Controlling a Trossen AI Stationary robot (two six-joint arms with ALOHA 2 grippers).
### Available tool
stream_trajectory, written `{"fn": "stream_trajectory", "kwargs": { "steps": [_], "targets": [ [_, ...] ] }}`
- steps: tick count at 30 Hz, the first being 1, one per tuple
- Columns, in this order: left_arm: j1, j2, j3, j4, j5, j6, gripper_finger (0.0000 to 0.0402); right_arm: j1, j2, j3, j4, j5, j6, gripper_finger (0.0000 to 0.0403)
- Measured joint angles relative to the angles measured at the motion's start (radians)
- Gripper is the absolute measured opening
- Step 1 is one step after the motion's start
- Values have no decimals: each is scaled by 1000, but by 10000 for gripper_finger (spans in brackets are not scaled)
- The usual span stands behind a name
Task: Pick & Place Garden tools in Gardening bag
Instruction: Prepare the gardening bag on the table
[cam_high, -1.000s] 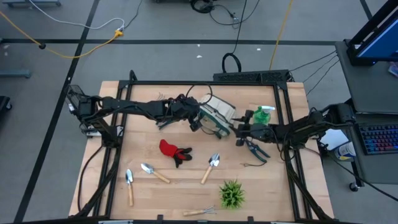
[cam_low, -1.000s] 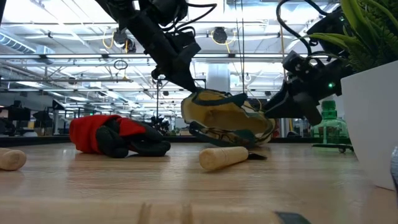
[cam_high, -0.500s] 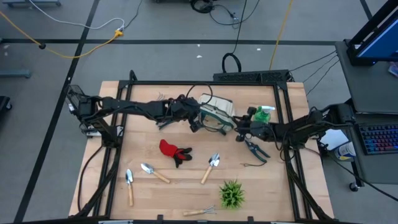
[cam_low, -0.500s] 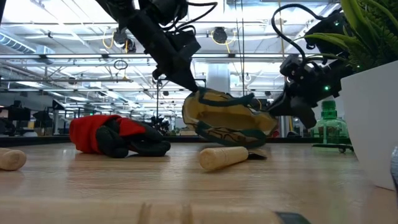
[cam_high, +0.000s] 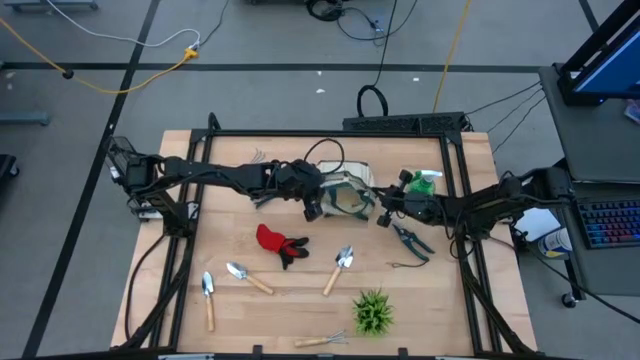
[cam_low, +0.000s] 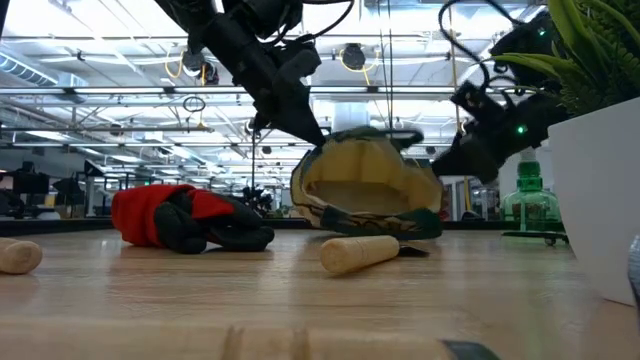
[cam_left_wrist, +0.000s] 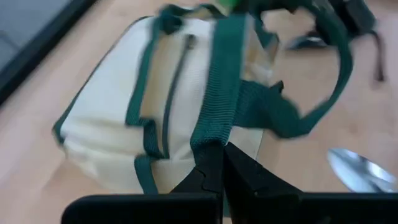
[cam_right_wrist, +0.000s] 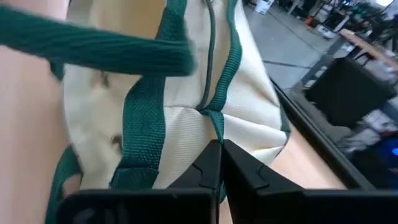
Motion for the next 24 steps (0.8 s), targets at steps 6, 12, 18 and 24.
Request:
{"fn": "stream_trajectory", "kwargs": {
  "steps": [6, 12, 18, 24],
  "targets": [
    [0, 0, 0, -8, 69, -7, 3, 7, -130, 0, 0, -95, 205, 1],
    [0, -21, 0, -13, 153, -28, 4, 8, -255, 0, -75, -268, 459, 1],
    [5, -72, 0, -19, 176, -44, 4, 7, -292, 0, -274, -288, 641, 1],
    [51, -94, 0, -43, 281, -111, 4, 7, -279, 0, -359, -347, 778, 0]
  ]
}}
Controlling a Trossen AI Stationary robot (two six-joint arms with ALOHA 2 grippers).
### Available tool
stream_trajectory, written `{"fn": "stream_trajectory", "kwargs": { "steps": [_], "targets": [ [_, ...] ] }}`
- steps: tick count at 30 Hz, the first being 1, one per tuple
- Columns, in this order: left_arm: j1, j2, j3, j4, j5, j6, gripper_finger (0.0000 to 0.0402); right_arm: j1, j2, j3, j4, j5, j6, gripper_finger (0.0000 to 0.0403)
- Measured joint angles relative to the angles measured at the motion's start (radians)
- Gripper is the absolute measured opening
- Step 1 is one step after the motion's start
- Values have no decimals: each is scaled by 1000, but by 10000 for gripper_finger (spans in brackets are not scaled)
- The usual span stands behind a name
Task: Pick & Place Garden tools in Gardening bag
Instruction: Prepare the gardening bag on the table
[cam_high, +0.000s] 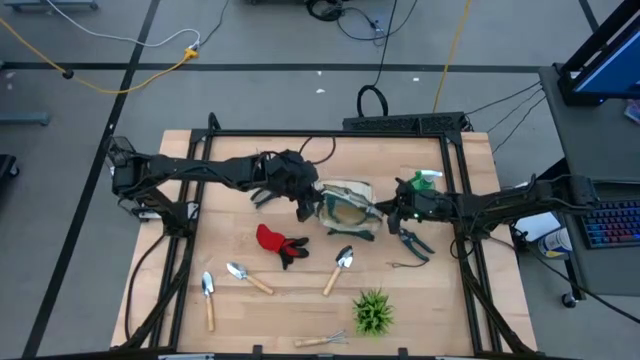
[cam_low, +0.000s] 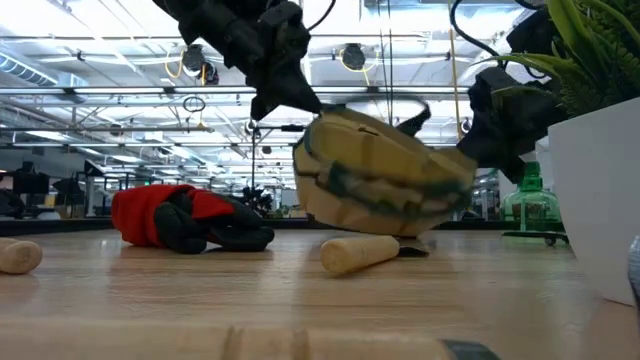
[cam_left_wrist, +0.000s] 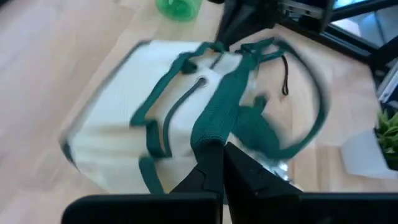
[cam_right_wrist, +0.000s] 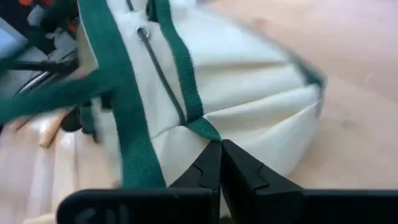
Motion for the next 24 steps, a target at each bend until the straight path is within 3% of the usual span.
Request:
{"fn": "stream_trajectory", "kwargs": {
  "steps": [7, 14, 19, 24],
  "targets": [
    [76, 1, 0, -88, 40, -30, 2, -19, 0, 0, 54, -74, 24, 0],
    [150, 1, 0, -109, 284, -52, 10, -58, -1, 0, 285, -255, 110, 1],
    [186, 1, 0, -121, 356, -56, 5, -64, 1, 0, 286, -217, 292, 1],
    [201, 1, 0, -157, 324, -50, 14, -45, 31, -8, 233, -146, 398, 1]
  ]
}}
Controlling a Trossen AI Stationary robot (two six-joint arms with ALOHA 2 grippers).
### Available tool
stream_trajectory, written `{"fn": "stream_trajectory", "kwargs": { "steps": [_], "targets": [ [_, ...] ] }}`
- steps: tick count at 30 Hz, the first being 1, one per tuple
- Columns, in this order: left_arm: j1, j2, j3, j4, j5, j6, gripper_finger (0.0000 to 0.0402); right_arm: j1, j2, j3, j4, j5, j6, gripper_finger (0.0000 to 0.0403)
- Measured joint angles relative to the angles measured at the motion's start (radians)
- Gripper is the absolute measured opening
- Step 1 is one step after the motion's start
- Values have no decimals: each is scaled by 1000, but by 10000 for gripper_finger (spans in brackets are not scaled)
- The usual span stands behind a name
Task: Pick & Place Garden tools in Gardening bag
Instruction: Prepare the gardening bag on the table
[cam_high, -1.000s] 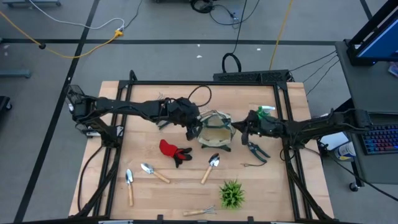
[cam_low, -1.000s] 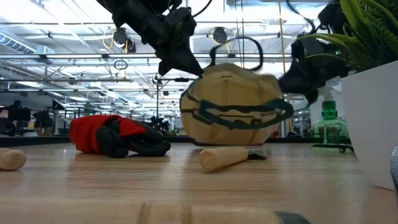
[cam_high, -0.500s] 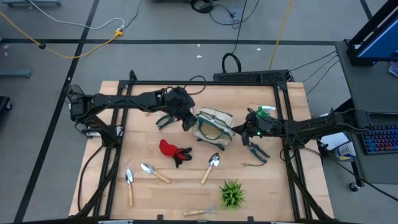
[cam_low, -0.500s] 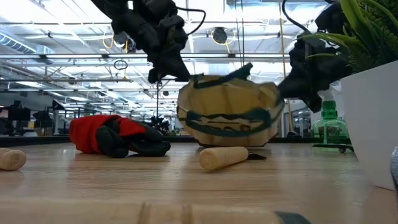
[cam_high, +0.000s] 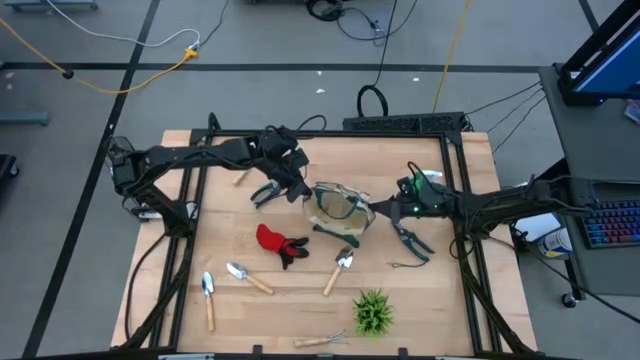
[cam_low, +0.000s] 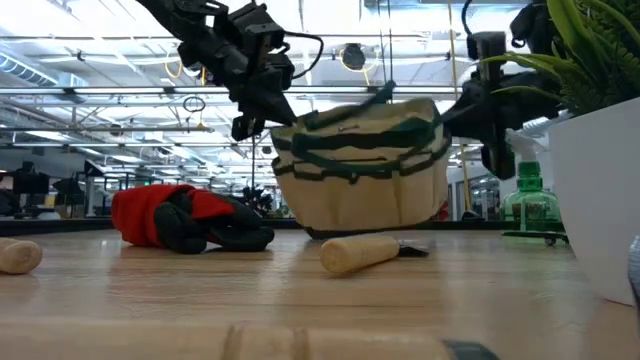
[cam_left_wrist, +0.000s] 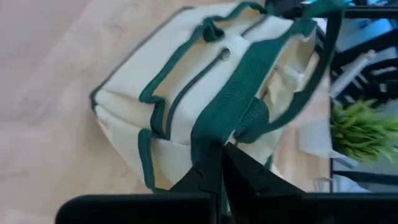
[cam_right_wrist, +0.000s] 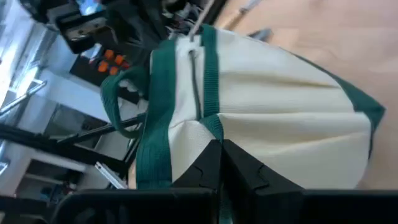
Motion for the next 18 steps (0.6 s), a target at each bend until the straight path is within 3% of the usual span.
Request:
{"fn": "stream_trajectory", "kwargs": {
  "steps": [7, 14, 18],
  "targets": [
    [0, 0, 0, -26, -56, 32, 6, -1, 58, -11, 4, 10, 78, 1],
    [0, 0, 0, -9, -282, 110, 54, -32, 68, -10, 4, 41, 56, 4],
    [0, 0, 0, 6, -317, 177, 84, -65, 68, -10, 10, 57, 7, 6]
  ]
}}
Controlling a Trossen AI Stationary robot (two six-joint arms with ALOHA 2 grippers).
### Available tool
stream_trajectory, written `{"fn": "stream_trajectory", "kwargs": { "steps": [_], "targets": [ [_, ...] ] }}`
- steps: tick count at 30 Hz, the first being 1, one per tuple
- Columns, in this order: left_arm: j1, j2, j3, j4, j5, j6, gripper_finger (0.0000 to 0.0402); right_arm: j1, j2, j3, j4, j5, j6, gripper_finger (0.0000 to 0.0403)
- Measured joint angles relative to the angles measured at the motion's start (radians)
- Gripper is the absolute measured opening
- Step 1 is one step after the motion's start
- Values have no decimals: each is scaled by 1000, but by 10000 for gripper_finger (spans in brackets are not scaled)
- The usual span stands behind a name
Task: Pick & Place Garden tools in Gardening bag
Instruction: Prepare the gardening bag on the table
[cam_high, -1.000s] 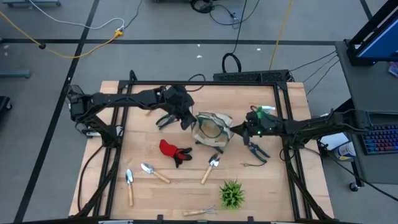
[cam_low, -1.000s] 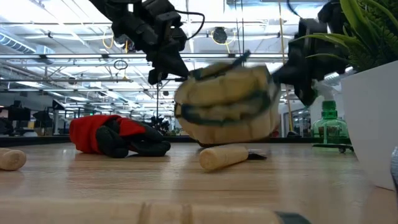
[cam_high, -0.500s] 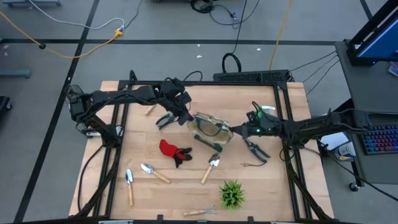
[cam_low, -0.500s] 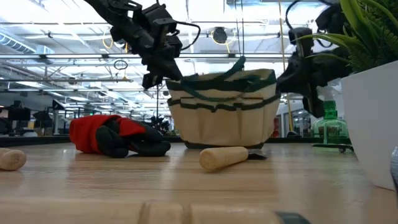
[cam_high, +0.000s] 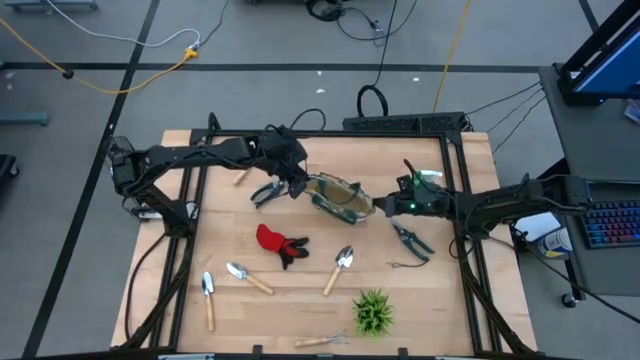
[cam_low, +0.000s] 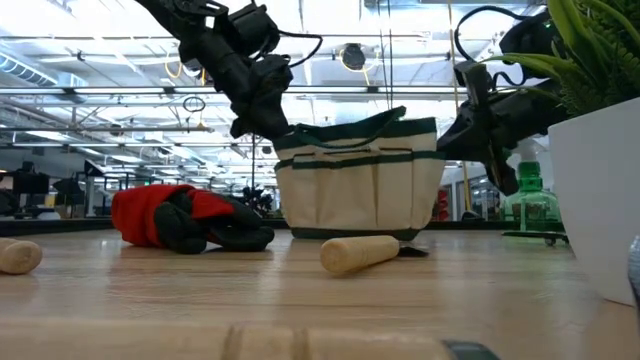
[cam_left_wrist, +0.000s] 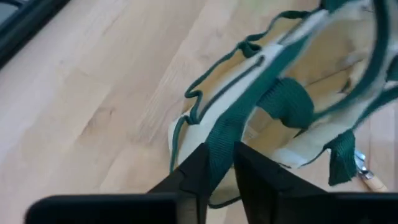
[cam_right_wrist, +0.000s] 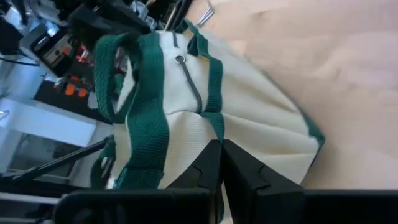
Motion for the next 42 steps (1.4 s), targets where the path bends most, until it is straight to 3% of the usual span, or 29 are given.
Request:
{"fn": "stream_trajectory", "kwargs": {
  "steps": [9, 16, 28, 37, 42],
  "targets": [
    [-17, 0, 0, 79, -3, 199, 130, -20, 0, 0, 1, -4, -176, 53],
    [-45, 0, 0, 160, -136, 317, 131, -20, 0, 0, 1, -6, -317, 103],
    [-152, 0, 0, 272, -166, 605, 132, -20, -71, 0, -45, -8, -612, 133],
    [-221, 38, 3, 373, -205, 622, 165, -20, -126, -1, -105, -6, -680, 185],
    [-250, 95, 0, 447, -319, 710, 174, -20, -133, -1, -95, -5, -712, 200]
  ]
}}
